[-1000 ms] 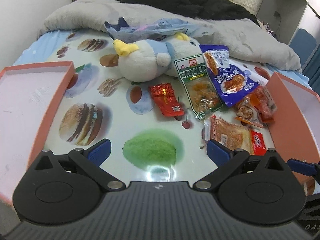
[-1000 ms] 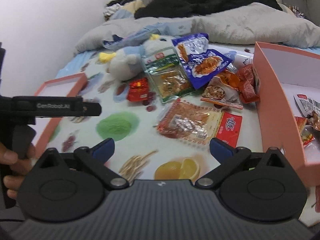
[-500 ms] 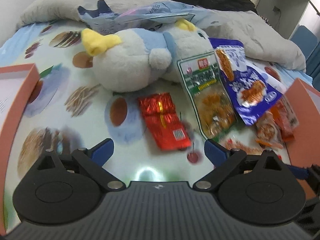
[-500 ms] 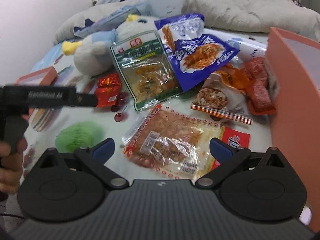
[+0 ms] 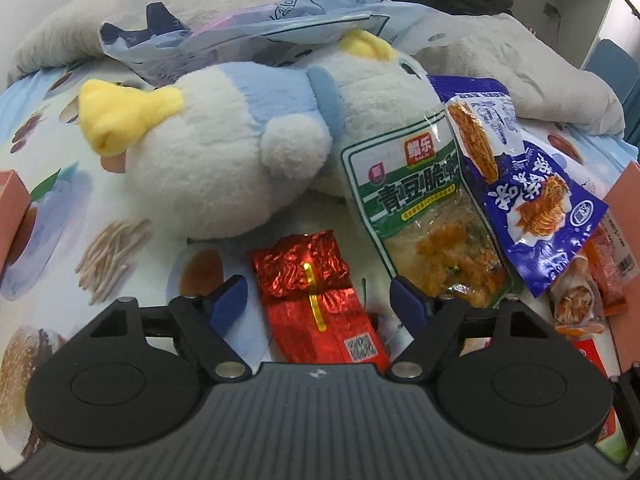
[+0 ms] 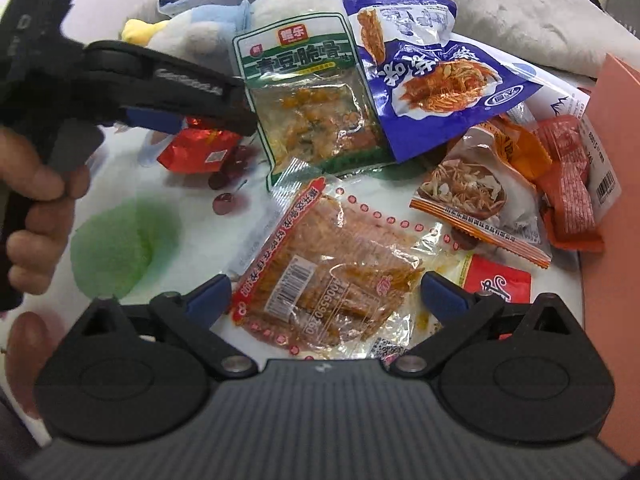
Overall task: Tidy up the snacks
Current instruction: 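Grasp the red foil candy with the left gripper while the right grasps a strip pack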
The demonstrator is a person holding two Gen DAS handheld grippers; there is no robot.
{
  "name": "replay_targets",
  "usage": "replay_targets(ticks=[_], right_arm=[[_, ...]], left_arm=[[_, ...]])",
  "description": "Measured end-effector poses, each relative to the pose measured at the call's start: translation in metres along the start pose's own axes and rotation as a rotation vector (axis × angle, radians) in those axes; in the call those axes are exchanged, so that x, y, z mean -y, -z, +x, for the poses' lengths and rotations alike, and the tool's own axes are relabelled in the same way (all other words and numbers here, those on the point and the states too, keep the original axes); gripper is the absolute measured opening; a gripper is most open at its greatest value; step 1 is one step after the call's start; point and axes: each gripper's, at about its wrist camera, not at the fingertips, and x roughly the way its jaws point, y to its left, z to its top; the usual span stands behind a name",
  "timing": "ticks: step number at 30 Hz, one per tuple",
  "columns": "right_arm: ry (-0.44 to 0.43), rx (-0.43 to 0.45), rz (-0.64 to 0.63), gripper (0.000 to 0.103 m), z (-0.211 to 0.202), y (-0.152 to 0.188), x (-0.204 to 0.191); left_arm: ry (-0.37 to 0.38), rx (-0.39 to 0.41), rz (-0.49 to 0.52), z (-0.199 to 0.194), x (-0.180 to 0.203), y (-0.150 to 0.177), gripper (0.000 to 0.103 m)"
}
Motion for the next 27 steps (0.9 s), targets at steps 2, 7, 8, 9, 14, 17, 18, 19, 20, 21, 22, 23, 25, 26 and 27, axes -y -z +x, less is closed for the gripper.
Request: replay_targets(ticks=[2,7,8,9,14,17,18,19,20,21,22,23,25,26,27], right_arm=[[-0.007,-0.001,0.0,0.099,-0.001,0.0,-0.001],[-0.02,-0.001,-0.011,0.087,-0.002,-0.001,-0.004],[-0.023,0.0,-0.011,0.084,-0.004,-0.002,-0.004],[-0.026,0.0,-0.012,0.08,-0.005,-0.003,-0.004],[-0.03,0.001,-0.026,0.06,-0.009,-0.006,-0.001],[-0.032,-0.002,-0.015,0.051,-0.012,-0.007,0.001],[-0.033,-0.002,-0.01,0.049,-0.013,-0.008,0.003],[-0.035,-0.003,-0.002,0.048,-0.014,-0.007,0.004],[-0.037,-0.005,0.005,0.047,-0.016,-0.007,0.004],[-0.038,-0.007,0.009,0.046,-0.018,-0.006,0.004],[-0.038,-0.009,0.013,0.046,-0.02,-0.005,0.004],[-0.038,-0.009,0.019,0.045,-0.022,-0.004,0.005],[-0.049,-0.009,0.056,0.045,-0.027,-0.003,0.01],[-0.049,-0.008,0.071,0.045,-0.03,-0.003,0.012],[-0.045,-0.006,0.075,0.044,-0.034,-0.002,0.014]], left_arm=[[-0.02,0.006,0.008,0.003,0.002,-0.001,0.078],[-0.058,0.023,0.04,0.012,0.003,-0.003,0.073],[-0.074,0.026,0.055,0.014,0.004,-0.005,0.068],[-0.081,0.027,0.067,0.015,0.005,-0.006,0.066],[-0.069,0.017,0.087,0.016,0.006,-0.009,0.06],[-0.06,0.008,0.096,0.01,0.007,-0.005,0.06],[-0.055,0.003,0.096,0.007,0.007,-0.003,0.06],[-0.051,0.0,0.094,0.004,0.008,0.0,0.06],[-0.046,-0.005,0.09,0.0,0.007,0.003,0.059],[-0.039,-0.01,0.083,-0.004,0.007,0.006,0.059],[-0.033,-0.015,0.078,-0.007,0.007,0.008,0.059],[-0.029,-0.021,0.073,-0.011,0.007,0.011,0.059],[-0.018,-0.028,0.055,-0.022,0.007,0.018,0.059],[-0.01,-0.031,0.044,-0.028,0.007,0.021,0.059],[-0.004,-0.032,0.037,-0.035,0.007,0.025,0.059]])
